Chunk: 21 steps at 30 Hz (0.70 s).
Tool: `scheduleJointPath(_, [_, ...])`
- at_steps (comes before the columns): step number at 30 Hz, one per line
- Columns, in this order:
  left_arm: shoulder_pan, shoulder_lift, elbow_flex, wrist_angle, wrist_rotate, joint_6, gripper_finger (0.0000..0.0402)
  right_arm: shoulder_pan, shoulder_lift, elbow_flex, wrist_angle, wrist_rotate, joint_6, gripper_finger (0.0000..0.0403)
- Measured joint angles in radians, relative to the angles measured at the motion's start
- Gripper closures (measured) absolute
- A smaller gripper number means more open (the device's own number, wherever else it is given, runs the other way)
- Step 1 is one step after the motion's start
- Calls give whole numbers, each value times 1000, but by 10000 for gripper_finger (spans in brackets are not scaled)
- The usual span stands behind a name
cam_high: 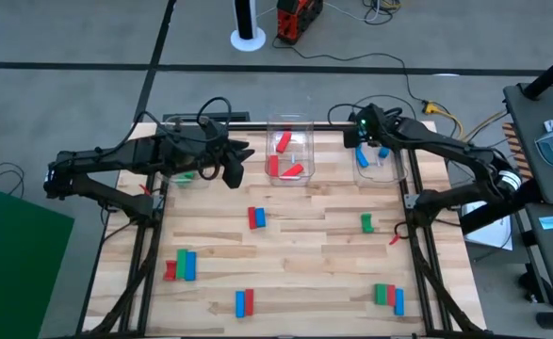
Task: Sort blocks
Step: Put the green wooden block into the left transparent bin
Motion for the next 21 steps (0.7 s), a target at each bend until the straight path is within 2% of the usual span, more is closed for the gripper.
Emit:
scheduleJointPath(10, [0,0,0,-59,2,-19,301,146,-56,0,0,-88,70,113])
scheduleJointPath(14, [0,0,0,-77,2,-23,301,207,-78,6,-3,-157,122,126])
scheduleJointPath(21, [0,0,0,-91,2,-16,301,363,-83,95,-3,-246,206,154])
